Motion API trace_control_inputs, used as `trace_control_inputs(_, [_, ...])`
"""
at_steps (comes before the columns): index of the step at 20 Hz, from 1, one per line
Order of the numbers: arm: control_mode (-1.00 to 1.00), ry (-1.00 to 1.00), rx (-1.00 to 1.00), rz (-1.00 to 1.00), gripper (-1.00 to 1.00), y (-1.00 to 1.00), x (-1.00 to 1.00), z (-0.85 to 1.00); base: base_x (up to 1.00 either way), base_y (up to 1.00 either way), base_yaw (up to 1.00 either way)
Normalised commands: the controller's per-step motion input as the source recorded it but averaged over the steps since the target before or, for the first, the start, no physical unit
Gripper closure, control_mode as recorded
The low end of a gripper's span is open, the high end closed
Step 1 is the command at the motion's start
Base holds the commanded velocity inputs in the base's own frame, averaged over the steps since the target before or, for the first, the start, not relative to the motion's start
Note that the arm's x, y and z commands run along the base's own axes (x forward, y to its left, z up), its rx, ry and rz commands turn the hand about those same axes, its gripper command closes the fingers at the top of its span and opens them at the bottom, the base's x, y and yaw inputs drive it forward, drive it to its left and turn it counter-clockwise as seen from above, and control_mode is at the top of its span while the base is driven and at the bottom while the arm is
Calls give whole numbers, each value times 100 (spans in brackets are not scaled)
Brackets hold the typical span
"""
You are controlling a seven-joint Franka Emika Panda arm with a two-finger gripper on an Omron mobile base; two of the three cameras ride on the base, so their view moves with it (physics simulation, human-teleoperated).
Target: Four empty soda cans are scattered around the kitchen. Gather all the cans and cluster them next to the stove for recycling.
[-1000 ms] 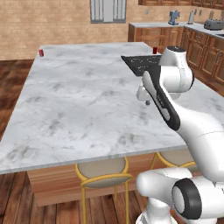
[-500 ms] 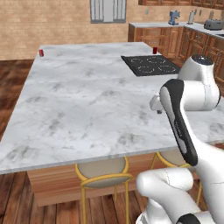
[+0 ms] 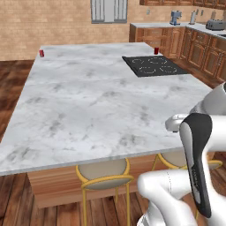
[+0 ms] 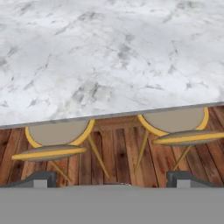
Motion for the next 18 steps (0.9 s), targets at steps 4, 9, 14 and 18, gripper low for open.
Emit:
trace_control_inputs(4, [-100,0,0,-2,-100,0,-51,0,0,0,0])
trace_control_inputs(9, [-100,0,0,-1,-100,0,-41,0,0,0,0])
trace_control_inputs(14, [100,0,1,0,-100,-2,-29,0,-8,-4,0])
trace_control_inputs(18, [100,0,0,0,-100,0,0,0,-42,-38,0])
